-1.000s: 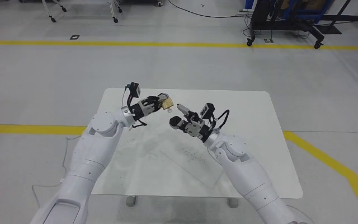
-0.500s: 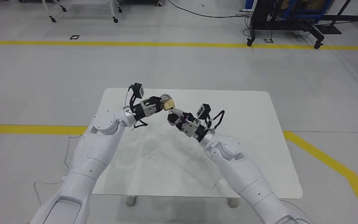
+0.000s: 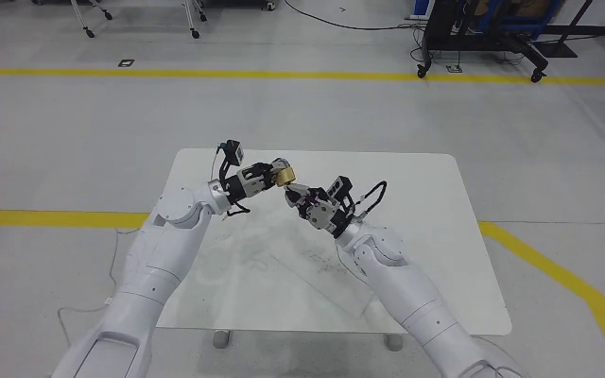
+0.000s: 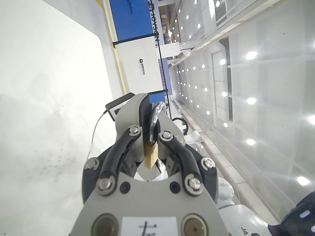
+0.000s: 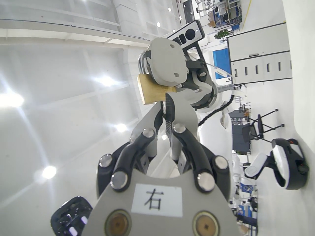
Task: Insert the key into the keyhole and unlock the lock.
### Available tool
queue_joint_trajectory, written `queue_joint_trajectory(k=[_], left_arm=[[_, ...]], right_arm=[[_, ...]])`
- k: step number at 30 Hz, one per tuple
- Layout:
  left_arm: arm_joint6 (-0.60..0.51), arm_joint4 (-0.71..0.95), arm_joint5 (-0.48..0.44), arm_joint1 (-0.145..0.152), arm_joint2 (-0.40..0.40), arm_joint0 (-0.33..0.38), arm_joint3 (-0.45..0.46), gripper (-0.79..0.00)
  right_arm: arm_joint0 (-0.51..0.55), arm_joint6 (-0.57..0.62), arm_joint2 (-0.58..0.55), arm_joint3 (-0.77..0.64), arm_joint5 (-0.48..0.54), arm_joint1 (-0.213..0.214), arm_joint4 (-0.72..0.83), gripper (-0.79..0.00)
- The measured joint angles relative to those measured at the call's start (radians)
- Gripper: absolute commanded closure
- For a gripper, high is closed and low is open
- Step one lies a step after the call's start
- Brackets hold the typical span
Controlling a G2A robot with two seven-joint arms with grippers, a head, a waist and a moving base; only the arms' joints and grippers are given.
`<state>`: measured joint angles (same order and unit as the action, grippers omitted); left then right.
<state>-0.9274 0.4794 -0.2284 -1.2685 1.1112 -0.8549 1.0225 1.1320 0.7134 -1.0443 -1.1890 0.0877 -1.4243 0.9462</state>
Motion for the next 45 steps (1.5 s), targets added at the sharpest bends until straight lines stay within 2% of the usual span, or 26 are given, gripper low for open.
queue_joint_trajectory(k=[9,15,16,17,19,22,24,26,27,32,36,39,44,45], left_arm=[[0.023,0.020,-0.103,0.000,0.019,-0.033,0.033,0.000],[0.034,0.025,-0.134,0.001,0.032,-0.048,0.040,0.000],[0.043,0.021,-0.131,0.002,0.034,-0.048,0.039,0.000],[0.053,0.013,-0.127,0.002,0.035,-0.048,0.039,0.000],[0.090,-0.016,-0.118,0.003,0.038,-0.049,0.042,0.000],[0.175,-0.100,-0.127,0.006,0.040,-0.055,0.062,0.000],[0.235,-0.176,-0.127,0.008,0.034,-0.065,0.086,0.000],[0.281,-0.250,-0.118,0.009,0.026,-0.072,0.108,0.000],[0.310,-0.306,-0.107,0.010,0.017,-0.077,0.124,0.000],[0.378,-0.541,-0.023,0.009,-0.046,-0.083,0.174,0.000],[0.268,-0.706,0.120,-0.002,-0.144,-0.037,0.151,0.000],[0.188,-0.803,0.209,-0.013,-0.213,0.009,0.110,0.000],[0.077,-0.912,0.269,-0.037,-0.313,0.069,0.041,0.000],[0.068,-0.929,0.272,-0.043,-0.335,0.077,0.028,-0.391]], right_arm=[[-0.044,0.202,-0.026,0.110,-0.155,-0.008,0.206,0.000],[-0.068,0.247,-0.029,0.154,-0.182,-0.010,0.212,0.000],[-0.068,0.243,-0.029,0.154,-0.174,-0.010,0.200,-0.228],[-0.068,0.239,-0.028,0.152,-0.163,-0.009,0.186,-0.348],[-0.063,0.220,-0.031,0.143,-0.132,-0.006,0.140,-0.388],[-0.035,0.165,-0.060,0.107,-0.066,0.004,0.080,-0.489],[0.003,0.133,-0.096,0.061,-0.025,0.016,0.047,-0.582],[0.042,0.094,-0.136,0.008,0.010,0.028,0.008,-0.760],[0.075,0.065,-0.167,-0.038,0.033,0.037,-0.021,-0.785],[0.244,-0.103,-0.302,-0.291,0.085,0.072,-0.181,-0.785],[0.388,-0.266,-0.392,-0.528,0.056,0.087,-0.289,-0.785],[0.455,-0.326,-0.431,-0.641,0.034,0.092,-0.309,-0.785],[0.478,-0.356,-0.442,-0.683,0.009,0.094,-0.329,-0.785],[0.478,-0.355,-0.441,-0.682,0.010,0.094,-0.328,-0.785]])
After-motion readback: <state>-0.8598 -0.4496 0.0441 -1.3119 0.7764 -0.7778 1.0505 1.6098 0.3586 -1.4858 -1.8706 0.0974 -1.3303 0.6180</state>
